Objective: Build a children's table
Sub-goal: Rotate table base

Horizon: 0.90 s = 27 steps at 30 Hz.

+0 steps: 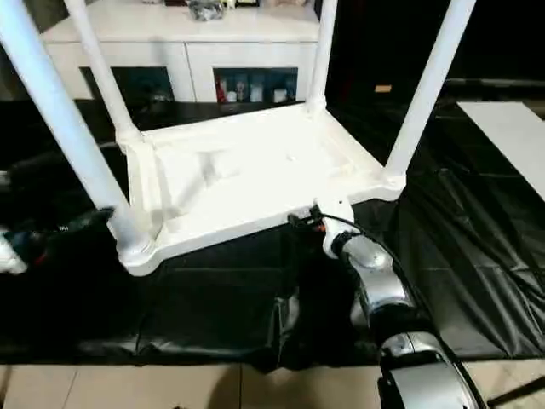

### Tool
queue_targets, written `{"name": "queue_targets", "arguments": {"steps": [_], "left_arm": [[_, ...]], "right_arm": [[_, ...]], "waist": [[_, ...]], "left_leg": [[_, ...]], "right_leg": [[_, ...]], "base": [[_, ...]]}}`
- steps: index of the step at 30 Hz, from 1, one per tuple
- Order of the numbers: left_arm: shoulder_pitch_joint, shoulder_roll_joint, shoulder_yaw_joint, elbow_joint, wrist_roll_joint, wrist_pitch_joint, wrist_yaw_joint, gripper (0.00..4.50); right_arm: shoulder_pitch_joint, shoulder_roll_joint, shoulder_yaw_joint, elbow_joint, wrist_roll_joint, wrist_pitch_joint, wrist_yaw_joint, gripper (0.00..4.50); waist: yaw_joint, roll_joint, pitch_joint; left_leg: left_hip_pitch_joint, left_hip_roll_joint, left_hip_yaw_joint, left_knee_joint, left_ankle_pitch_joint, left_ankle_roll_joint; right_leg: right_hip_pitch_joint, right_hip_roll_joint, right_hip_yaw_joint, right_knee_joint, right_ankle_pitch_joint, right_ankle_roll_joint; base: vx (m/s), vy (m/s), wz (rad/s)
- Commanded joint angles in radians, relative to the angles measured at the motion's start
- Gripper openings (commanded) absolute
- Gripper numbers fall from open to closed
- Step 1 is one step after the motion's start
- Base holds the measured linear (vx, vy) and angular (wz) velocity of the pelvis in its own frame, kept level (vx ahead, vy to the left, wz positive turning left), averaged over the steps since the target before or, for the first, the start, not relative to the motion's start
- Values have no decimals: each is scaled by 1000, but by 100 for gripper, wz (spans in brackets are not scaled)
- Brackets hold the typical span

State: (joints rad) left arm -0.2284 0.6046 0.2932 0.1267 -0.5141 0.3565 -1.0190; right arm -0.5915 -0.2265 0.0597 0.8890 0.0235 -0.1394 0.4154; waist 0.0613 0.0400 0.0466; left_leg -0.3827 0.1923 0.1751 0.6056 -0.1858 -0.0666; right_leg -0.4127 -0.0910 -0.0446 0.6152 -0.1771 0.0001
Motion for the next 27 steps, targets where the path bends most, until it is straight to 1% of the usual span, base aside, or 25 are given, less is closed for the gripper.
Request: {"name": "queue_targets", "arguments": {"steps": [1, 4, 5, 6, 7, 8, 9, 10, 11, 13, 14, 15, 16, 17, 20, 21, 22, 23, 24, 25, 27], "left_arm": [[-28, -1, -23, 37, 21, -30, 4, 368], [-46, -8, -42, 48, 16, -25, -6, 401], [-51, -13, -54, 23, -6, 6, -23, 410], [-54, -19, -65, -16, -43, 51, -43, 416], [-54, -22, -85, -93, -107, 132, -69, 423], [-54, -22, -95, -122, -131, 164, -78, 434], [-54, -22, -95, -122, -131, 164, -78, 443], [-56, -14, -124, -196, -194, 240, -100, 443], [-56, -13, -127, -203, -201, 247, -102, 443], [-71, -7, -169, -281, -265, 308, -118, 443], [-90, -13, -191, -322, -296, 341, -121, 443], [-98, -16, -197, -334, -303, 348, -121, 443], [-115, -27, -211, -357, -312, 365, -118, 443], [-126, -35, -220, -369, -312, 374, -114, 443], [-150, -57, -255, -382, -282, 363, -104, 443], [-152, -60, -260, -382, -279, 363, -102, 443], [-172, -84, -293, -384, -260, 358, -92, 443], [-179, -96, -306, -384, -259, 359, -92, 443], [-194, -114, -333, -386, -261, 361, -83, 443], [-195, -115, -335, -386, -261, 361, -82, 443], [-213, -139, -370, -384, -260, 364, -80, 443]], "right_arm": [[-18, 4, 10, 10, -16, 6, 5, 376], [-19, 5, 9, 13, -20, 5, 5, 376], [-20, 5, 9, 16, -21, 5, 5, 376], [-22, 5, 9, 22, -23, 4, 4, 376], [-28, 4, 8, 33, -27, 3, 0, 376], [-31, 3, 9, 38, -29, 3, -2, 376], [-31, 3, 9, 38, -29, 3, -2, 376], [-36, 2, 9, 49, -31, 1, -4, 376], [-37, 2, 9, 50, -32, 1, -4, 376], [-43, 2, 9, 62, -33, -1, -5, 376], [-49, 5, 7, 71, -37, -3, -4, 376], [-51, 6, 7, 74, -39, -3, -4, 376], [-57, 10, 8, 81, -41, -7, -1, 376], [-61, 14, 10, 86, -42, -9, 0, 376], [-71, 29, 14, 93, -43, -14, 3, 376], [-72, 31, 15, 93, -43, -15, 4, 376], [-79, 48, 22, 94, -45, -20, 8, 376], [-82, 55, 25, 94, -46, -22, 9, 376], [-86, 70, 30, 95, -46, -28, 17, 376], [-86, 71, 31, 95, -46, -28, 17, 376], [-89, 91, 37, 94, -50, -34, 27, 376]], "waist": [[3, 1, -66], [1, 1, -66], [1, 2, -66], [3, 2, -67], [3, 0, -67], [3, 2, -66], [4, 3, -64], [3, -3, -64], [4, -2, -64], [3, -3, -63], [1, -10, -64], [1, -9, -63], [-1, -10, -63], [-5, -15, -63], [-15, -19, -62], [-15, -18, -63], [-16, -17, -63], [-15, -15, -64], [-16, -14, -63], [-16, -14, -62], [-21, -15, -63]], "left_leg": [[17, 19, 1, -78, -219, 22], [17, 20, 0, -78, -219, 22], [18, 20, 2, -77, -221, 21], [19, 21, 3, -77, -216, 18], [19, 22, 4, -77, -219, 15], [22, 22, 3, -78, -230, 15], [21, 22, 3, -79, -239, 13], [21, 23, 3, -79, -249, 10], [21, 22, 3, -79, -249, 8], [20, 21, 3, -80, -252, 7], [19, 20, 3, -79, -237, 7], [19, 20, 3, -78, -237, 7], [18, 19, 3, -79, -235, 7], [16, 18, 3, -78, -228, 5], [9, 15, 2, -75, -206, 11], [10, 16, 3, -75, -202, 11], [13, 17, 4, -74, -200, 13], [17, 18, 4, -73, -201, 13], [15, 18, 3, -75, -204, 13], [14, 18, 3, -75, -208, 12], [12, 17, 1, -76, -213, 8]], "right_leg": [[48, -30, 25, -55, -135, -241], [49, -32, 25, -54, -131, -248], [48, -32, 25, -54, -135, -249], [49, -34, 26, -52, -130, -256], [47, -33, 25, -50, -129, -263], [45, -32, 25, -52, -139, -269], [44, -32, 24, -53, -149, -269], [45, -31, 25, -53, -158, -266], [45, -31, 25, -53, -161, -265], [46, -30, 25, -54, -161, -263], [48, -30, 26, -52, -151, -261], [48, -31, 26, -52, -150, -262], [49, -30, 26, -53, -150, -262], [51, -30, 26, -52, -148, -262], [57, -33, 28, -54, -160, -246], [56, -33, 28, -55, -161, -245], [54, -32, 29, -57, -161, -246], [52, -32, 29, -57, -157, -249], [53, -30, 28, -56, -152, -253], [53, -30, 27, -56, -155, -252], [56, -30, 27, -54, -154, -250]], "base": [[0, 0, 0], [0, 0, 0], [0, 0, 0], [0, 0, 0], [0, 0, 0], [0, 0, 0], [0, 0, 0], [0, 0, 0], [0, 0, 0], [0, 0, 0], [0, 0, 0], [0, 0, 0], [0, 0, 0], [0, 0, 0], [0, 0, 0], [0, 0, 0], [0, 0, 0], [0, 0, 0], [0, 0, 0], [0, 0, 0], [0, 0, 0]]}}
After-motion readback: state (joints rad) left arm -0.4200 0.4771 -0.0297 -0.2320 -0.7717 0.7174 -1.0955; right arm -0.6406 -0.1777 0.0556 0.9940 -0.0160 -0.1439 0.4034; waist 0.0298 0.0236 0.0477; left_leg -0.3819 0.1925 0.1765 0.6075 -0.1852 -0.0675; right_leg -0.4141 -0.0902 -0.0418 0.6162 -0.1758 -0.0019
